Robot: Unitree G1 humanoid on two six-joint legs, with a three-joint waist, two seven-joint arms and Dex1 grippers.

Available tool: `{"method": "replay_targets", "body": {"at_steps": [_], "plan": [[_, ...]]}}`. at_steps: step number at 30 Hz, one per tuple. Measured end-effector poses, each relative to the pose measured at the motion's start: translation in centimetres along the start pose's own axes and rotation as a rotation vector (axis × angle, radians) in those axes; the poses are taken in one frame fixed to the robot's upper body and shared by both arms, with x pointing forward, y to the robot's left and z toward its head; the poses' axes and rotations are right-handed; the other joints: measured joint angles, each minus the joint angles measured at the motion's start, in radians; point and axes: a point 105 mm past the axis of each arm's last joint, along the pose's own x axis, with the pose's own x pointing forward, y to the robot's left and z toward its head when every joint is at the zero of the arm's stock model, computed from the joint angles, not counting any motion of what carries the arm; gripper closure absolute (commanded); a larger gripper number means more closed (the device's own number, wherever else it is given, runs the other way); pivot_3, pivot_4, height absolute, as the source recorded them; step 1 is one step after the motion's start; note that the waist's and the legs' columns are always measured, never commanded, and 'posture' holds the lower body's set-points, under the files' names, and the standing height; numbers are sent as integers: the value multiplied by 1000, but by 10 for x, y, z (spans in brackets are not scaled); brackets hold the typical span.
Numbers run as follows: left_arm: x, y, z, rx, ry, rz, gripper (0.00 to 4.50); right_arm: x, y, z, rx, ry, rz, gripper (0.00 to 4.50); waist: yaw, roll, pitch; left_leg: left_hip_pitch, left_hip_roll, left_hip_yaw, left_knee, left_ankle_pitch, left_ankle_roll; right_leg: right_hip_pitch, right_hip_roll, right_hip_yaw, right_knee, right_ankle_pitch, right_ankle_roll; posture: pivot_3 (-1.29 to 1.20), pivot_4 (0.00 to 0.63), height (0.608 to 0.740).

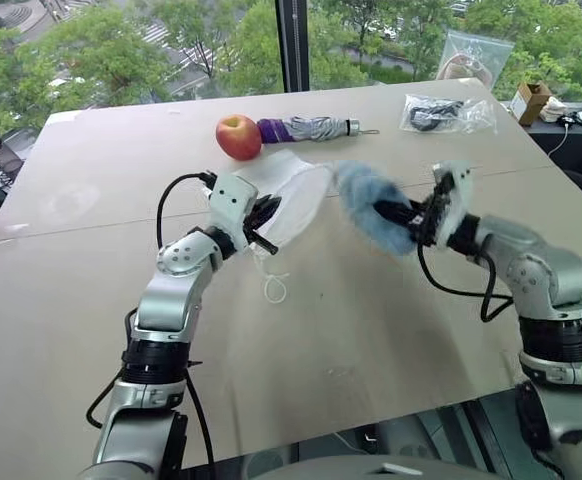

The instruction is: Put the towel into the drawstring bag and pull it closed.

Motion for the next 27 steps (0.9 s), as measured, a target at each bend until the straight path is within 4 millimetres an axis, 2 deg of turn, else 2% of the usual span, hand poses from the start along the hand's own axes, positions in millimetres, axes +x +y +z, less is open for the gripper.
{"method": "replay_targets", "body": {"at_steps": [1, 3, 6, 9, 12, 14, 17, 20, 23, 25, 27], "plan": [[0, -1, 1, -3, 1, -5, 4500, 6, 9, 5, -9, -18, 26, 4484, 1, 0, 0, -1, 0, 0, 0, 0, 0, 0, 0, -1, 0, 0, 0, 0, 150, 740], [1, -3, 1, -19, -1, -20, 4500, 18, 21, 1, -9, -5, 58, 4484, 4, 0, 0, -2, 0, 0, 0, 0, 0, 0, -1, -2, -2, 0, 0, 0, 150, 740], [1, -8, 6, -25, -10, -48, 4500, 27, 29, -28, -109, 151, 60, 4484, 12, 0, 0, -9, -1, 1, 2, 0, 0, -7, -2, -1, -2, 0, 0, 0, 150, 740], [1, -11, 9, -29, -20, -57, 4500, 27, 21, -68, -201, 332, 7, 4484, 21, 0, 0, -10, -2, 2, 2, 0, 0, -7, -4, -1, -3, 0, 0, 0, 150, 740], [2, -15, 11, -50, -30, -72, 4500, 26, 8, -87, -208, 398, -62, 4484, 21, 0, 0, -11, -3, 3, 2, 0, 0, -8, -4, -1, -3, 0, 0, 0, 150, 740], [1, -21, 15, -60, -39, -100, 4500, 33, 10, -82, -168, 348, -74, 4484, 18, 0, 0, -11, -2, 2, 1, 0, 0, -8, -3, -1, -3, 0, 0, 0, 150, 740], [-4, -47, 18, -93, -45, -216, 4500, 54, 19, -63, -20, 191, -87, 4484, 13, 0, 0, -10, 0, 1, 1, 0, 0, -8, 0, -1, -1, 0, 0, 0, 150, 740], [-10, -57, 24, -114, -51, -273, 4500, 68, 14, -60, 207, 96, -156, 4484, 17, 0, 0, -10, 0, 0, 1, 0, 0, -9, 0, -3, 2, 0, -1, 0, 150, 740], [-13, -69, 26, -136, -50, -331, 4500, 81, 18, -60, 368, 50, -171, 4484, 20, 0, 0, -10, -1, 0, 2, 0, 0, -8, -1, -2, 2, 0, -1, 0, 150, 740], [-13, -74, 27, -156, -48, -358, 4500, 84, 12, -59, 463, 19, -195, 4484, 20, 0, 0, -10, -1, 0, 2, 0, 0, -8, -2, -1, 2, 0, -1, 0, 150, 740], [-13, -80, 24, -180, -36, -390, 4500, 76, -7, -64, 634, -26, -259, 4484, 23, 0, 0, -10, -2, 0, 2, 0, -1, -7, -3, -2, 0, 0, 0, 0, 150, 740]]}}
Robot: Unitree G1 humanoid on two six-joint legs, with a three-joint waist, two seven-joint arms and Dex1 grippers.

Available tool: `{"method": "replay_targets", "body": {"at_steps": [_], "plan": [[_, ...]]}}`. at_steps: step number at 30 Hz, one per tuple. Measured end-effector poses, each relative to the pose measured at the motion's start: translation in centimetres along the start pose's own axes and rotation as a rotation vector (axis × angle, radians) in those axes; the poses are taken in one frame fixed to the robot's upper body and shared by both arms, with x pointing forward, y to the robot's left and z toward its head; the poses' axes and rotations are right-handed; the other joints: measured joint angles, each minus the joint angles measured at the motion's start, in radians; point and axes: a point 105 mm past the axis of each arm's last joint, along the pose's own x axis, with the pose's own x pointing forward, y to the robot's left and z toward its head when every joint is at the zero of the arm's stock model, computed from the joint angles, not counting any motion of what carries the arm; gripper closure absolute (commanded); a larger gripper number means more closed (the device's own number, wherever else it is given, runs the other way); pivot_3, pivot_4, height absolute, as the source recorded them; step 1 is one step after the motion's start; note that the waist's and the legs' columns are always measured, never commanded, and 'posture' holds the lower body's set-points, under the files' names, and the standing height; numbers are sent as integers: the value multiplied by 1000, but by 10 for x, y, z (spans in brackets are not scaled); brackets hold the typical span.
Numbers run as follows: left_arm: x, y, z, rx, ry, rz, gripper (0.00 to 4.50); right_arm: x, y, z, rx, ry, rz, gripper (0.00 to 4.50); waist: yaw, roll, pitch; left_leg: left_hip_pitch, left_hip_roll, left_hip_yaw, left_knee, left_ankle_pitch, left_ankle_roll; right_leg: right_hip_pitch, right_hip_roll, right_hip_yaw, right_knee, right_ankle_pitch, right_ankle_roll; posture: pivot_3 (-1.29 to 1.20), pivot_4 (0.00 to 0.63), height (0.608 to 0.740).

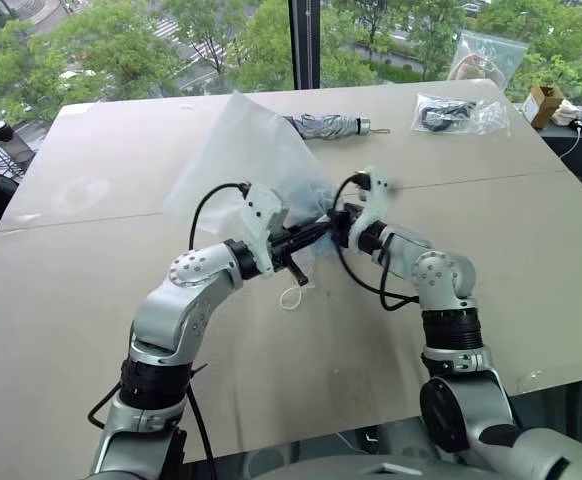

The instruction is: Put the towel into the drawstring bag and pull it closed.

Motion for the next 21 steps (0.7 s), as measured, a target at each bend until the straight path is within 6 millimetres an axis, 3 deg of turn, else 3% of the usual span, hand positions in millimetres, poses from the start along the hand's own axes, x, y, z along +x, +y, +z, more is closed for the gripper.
{"method": "replay_targets", "body": {"at_steps": [3, 5, 7, 11, 16, 21], "plan": [[0, 0, -1, -8, 3, -3, 4500, -7, -26, 12, 260, -87, -52, 4484, -5, 0, 0, 0, 0, 0, 0, 0, 0, 0, 0, 2, -2, 0, 0, 0, 150, 740], [1, 1, -2, -13, 3, -1, 4500, -13, -38, 31, 520, -194, -58, 3489, -7, 1, 1, 0, 0, 0, -1, 0, 0, -1, 1, 1, -2, 0, 0, 0, 150, 740], [1, 4, -2, -12, 0, 7, 4500, -14, -37, 40, 618, -232, -57, 2588, -13, 1, 1, 0, 1, 1, -2, 0, 0, -1, 3, 1, -2, 0, 0, 0, 150, 740], [2, 14, -3, 14, 3, 52, 4500, -2, -17, 28, 521, -151, -75, 840, -35, 2, 1, 0, 3, 1, -3, 0, 0, -3, 5, 2, 0, 0, 0, 0, 150, 740], [6, 33, -1, 48, -3, 138, 4500, 9, 23, 3, 184, -14, -23, 840, -32, 2, 1, 0, 3, 0, -3, 0, 0, -3, 4, 1, 1, 0, 0, 0, 150, 740], [8, 40, -7, 15, 2, 165, 4500, -14, 16, 1, -68, 53, -4, 840, -17, 2, 1, -3, 0, 1, -1, 0, 0, -2, 0, 4, -4, 0, 1, 0, 150, 740]]}}
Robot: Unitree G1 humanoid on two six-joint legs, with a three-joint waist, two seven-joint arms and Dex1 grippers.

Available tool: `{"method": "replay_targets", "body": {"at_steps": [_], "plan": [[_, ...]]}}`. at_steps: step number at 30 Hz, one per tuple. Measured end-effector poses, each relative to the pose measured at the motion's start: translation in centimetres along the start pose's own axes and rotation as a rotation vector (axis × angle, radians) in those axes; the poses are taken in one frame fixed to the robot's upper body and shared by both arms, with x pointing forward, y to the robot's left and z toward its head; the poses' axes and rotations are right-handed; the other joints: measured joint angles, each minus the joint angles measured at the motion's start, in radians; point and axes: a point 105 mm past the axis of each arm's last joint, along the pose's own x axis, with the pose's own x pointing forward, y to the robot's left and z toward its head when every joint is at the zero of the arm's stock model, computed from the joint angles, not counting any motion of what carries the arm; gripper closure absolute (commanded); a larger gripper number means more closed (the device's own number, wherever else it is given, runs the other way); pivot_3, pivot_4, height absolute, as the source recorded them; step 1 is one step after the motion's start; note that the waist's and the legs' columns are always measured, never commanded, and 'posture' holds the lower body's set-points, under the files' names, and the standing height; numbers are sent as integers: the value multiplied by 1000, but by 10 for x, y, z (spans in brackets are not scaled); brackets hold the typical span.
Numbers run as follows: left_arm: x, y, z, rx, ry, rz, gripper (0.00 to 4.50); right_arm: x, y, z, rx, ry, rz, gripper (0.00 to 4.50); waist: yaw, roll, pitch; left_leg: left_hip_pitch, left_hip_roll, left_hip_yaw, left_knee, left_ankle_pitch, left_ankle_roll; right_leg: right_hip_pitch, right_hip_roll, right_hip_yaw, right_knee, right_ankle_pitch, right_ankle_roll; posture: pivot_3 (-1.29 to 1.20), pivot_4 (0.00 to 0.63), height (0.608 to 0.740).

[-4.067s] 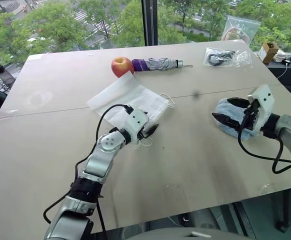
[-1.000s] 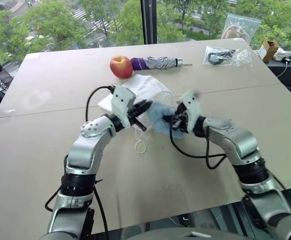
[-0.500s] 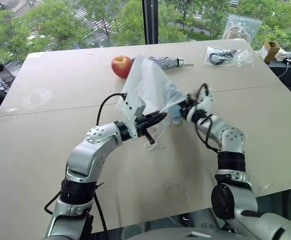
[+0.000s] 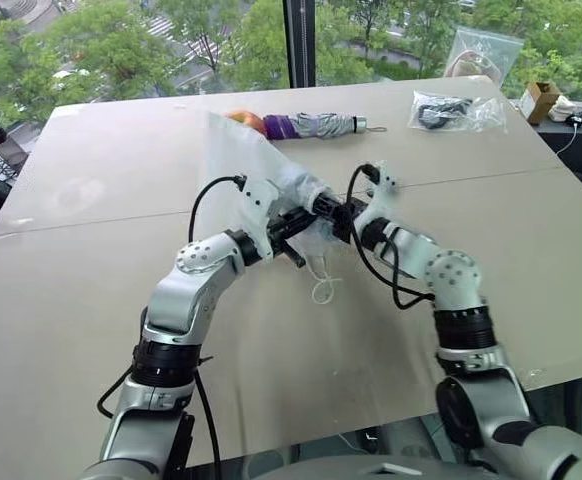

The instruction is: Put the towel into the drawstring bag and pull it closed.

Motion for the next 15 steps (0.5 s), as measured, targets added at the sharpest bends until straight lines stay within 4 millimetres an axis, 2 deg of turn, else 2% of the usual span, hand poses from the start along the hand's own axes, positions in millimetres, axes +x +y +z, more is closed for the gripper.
{"method": "replay_targets", "body": {"at_steps": [4, 6, 7, 11, 15], "plan": [[-2, 5, 1, -7, -6, 16, 4500, -11, -9, 1, -90, 27, -7, 840, -4, 0, 0, 0, 0, 0, 0, 0, 0, 0, 1, -1, 0, 0, 0, 0, 150, 740], [-5, 7, 5, -12, -25, 21, 4500, -13, -17, -4, -102, 54, -30, 840, -5, 0, 0, 0, 1, 0, -1, 0, 0, 0, 3, -3, 1, 0, 0, 0, 150, 740], [-6, 7, 8, -10, -35, 13, 4500, -14, -23, -9, -100, 69, -52, 1065, -6, 0, 0, 0, 2, 0, -1, 0, 0, 0, 3, -3, 2, 0, 0, 0, 150, 740], [-8, 0, 17, -3, -62, -29, 4500, -11, -25, -17, -113, 95, -53, 2428, -10, 0, 0, 1, 2, 0, -1, 0, 0, 0, 4, -3, 2, 0, 0, 0, 150, 740], [-10, 3, 17, -7, -56, -22, 4500, -7, -18, -23, -138, 111, -13, 4307, -10, 0, 0, 1, 2, 0, -1, 0, 0, 0, 4, -2, 2, 0, 0, 0, 150, 740]]}}
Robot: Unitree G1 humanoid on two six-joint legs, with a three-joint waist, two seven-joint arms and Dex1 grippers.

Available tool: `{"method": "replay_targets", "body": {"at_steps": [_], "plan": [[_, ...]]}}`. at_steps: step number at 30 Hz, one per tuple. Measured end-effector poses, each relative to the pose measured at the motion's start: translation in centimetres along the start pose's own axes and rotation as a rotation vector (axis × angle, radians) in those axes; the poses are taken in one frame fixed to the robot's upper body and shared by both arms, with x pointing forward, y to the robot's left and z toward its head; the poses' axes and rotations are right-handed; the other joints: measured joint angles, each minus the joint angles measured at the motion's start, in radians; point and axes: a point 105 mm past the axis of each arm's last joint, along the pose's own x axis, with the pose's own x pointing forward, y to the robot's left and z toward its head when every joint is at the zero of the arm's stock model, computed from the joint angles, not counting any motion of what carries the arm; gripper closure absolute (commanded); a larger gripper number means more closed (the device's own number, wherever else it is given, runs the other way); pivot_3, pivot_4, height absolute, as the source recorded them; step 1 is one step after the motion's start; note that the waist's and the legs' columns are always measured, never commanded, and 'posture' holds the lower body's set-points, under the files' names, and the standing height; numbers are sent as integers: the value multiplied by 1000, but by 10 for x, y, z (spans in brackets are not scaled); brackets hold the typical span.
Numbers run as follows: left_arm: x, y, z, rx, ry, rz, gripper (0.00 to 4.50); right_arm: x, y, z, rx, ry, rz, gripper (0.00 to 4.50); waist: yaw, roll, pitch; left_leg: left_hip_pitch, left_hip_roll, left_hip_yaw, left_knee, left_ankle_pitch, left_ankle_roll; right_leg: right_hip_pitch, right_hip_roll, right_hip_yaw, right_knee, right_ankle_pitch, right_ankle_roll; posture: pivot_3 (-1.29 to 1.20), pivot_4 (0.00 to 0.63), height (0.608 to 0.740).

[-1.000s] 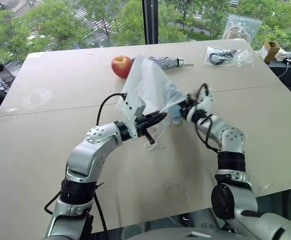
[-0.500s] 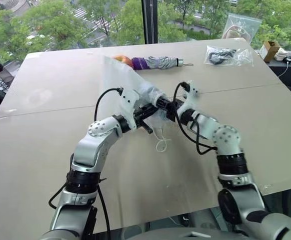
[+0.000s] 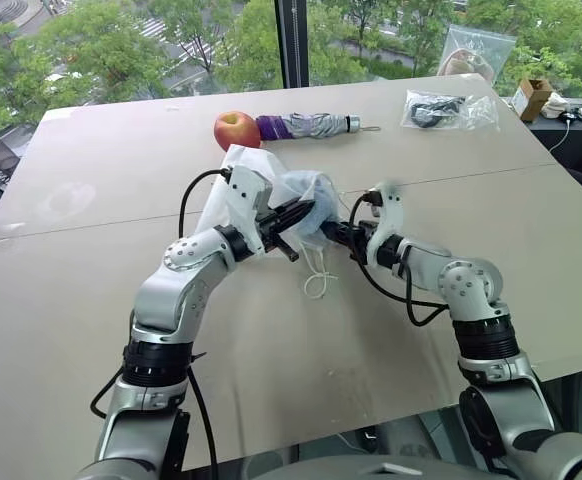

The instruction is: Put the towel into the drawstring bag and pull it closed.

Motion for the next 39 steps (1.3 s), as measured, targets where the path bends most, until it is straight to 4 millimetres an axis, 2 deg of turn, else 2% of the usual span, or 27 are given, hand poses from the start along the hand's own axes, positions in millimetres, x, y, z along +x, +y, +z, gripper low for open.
{"method": "replay_targets", "body": {"at_steps": [1, 5, 8, 11, 13, 15, 17, 18, 19, 21, 22, 23, 25, 28, 30, 32, 33, 36, 39], "plan": [[0, 1, 0, -1, 0, 2, 4500, 1, 2, 0, -7, 0, 7, 4450, 0, 0, 0, 0, 0, 0, 0, 0, 0, 0, 0, 0, 0, 0, 0, 0, 150, 740], [-2, -3, 5, 1, -6, -16, 4500, 6, 8, 5, -89, -46, 38, 4450, 1, 0, 0, 0, 0, 0, 0, 0, 0, 0, -1, 0, -1, 0, 0, 0, 150, 740], [-4, -5, 5, -9, -2, -43, 4500, 13, 24, 14, -136, -78, 107, 4450, -1, 0, 0, 0, 0, 0, 0, 0, 0, 0, 0, 0, -1, 0, 0, 0, 150, 740], [-5, -9, 10, -11, -15, -79, 4500, 34, 39, 25, -160, -99, 143, 4450, -4, 0, 0, 1, 0, 0, 0, 0, 0, 0, 1, -1, 2, 0, 0, 0, 150, 740], [-5, -11, 11, -10, -15, -94, 4500, 44, 41, 23, -149, -101, 145, 4450, -3, 0, 0, 1, 0, 0, 0, 0, 0, 0, 1, -1, 2, 0, 0, 0, 150, 740], [-6, -6, 6, -22, 7, -74, 4500, 59, 40, 20, -156, -124, 118, 4450, -4, 0, 0, 1, 0, 0, 0, 0, 0, 0, 1, -1, 2, 0, 0, 0, 150, 740], [-8, -1, 5, -16, 22, -50, 4500, 65, 36, 20, -190, -166, 90, 4450, -2, 0, 0, 1, 0, 0, 0, 0, 0, 0, 0, -1, 2, 0, 0, 0, 150, 740], [-9, 1, 4, -8, 31, -43, 4500, 66, 36, 20, -205, -186, 89, 3748, -1, 0, 0, 0, 0, 0, 0, 0, 0, 0, -1, -1, 2, 0, 0, 0, 150, 740], [-9, 0, 4, -2, 34, -45, 4500, 64, 35, 19, -216, -190, 97, 3481, 2, 0, 0, 0, -1, 0, 0, 0, 0, 0, -2, -1, 1, 0, 0, 0, 150, 740], [-8, -1, 4, 10, 30, -54, 4500, 56, 29, 14, -230, -183, 114, 2517, 6, 0, 0, -1, -1, -1, 0, 0, 0, 0, -4, -1, -1, 0, 0, 0, 150, 740], [-8, 0, 5, 28, 29, -47, 4500, 43, 24, 8, -272, -179, 126, 1954, 10, 0, 0, -2, -1, -1, 0, 0, 0, 0, -4, -1, -2, 0, 0, 0, 150, 740], [-9, 2, 5, 37, 32, -39, 4500, 38, 20, 5, -289, -175, 123, 1686, 11, 0, 0, -2, -2, -1, 0, 0, 0, 0, -5, 0, -2, 0, 0, 0, 150, 740], [-11, 10, 4, 62, 40, -13, 4500, 14, 6, 4, -356, -180, 91, 719, 16, 0, 0, -2, -2, -1, 0, 0, 0, 0, -5, 0, -2, 0, 0, 0, 150, 740], [-14, 17, 2, 86, 55, 8, 4500, -14, -2, 11, -430, -184, 99, 719, 21, 0, 0, 0, -2, 0, 0, 0, 0, 0, -4, 0, -1, 0, 0, 0, 150, 740], [-14, 20, 2, 103, 61, 8, 4500, -32, -3, 21, -547, -180, 110, 719, 20, 0, 0, 0, -1, 1, 0, 0, 0, 0, -1, -1, -1, 0, 0, 0, 150, 740], [-15, 20, 1, 109, 64, 6, 4500, -39, -7, 26, -611, -179, 84, 719, 20, 0, 0, 1, -1, 1, 0, 0, 0, 0, 0, -1, 0, 0, 0, 0, 150, 740], [-15, 21, 1, 111, 65, -1, 4500, -42, -17, 29, -668, -170, 33, 719, 20, 0, 0, 1, 0, 1, 0, 0, 0, 0, 1, -1, 0, 0, 0, 0, 150, 740], [-15, 21, 0, 112, 67, -3, 4500, -34, -22, 25, -667, -166, 9, 719, 19, -1, 0, 3, 0, 1, 0, 0, 0, 0, 2, 0, 3, 0, 0, 0, 150, 740], [-15, 23, 0, 116, 68, -3, 4500, -8, -36, 15, -632, -143, -68, 719, 17, -1, 0, 3, 0, 1, 1, 0, -1, 0, 2, 1, 4, 0, 0, 0, 150, 740]]}}
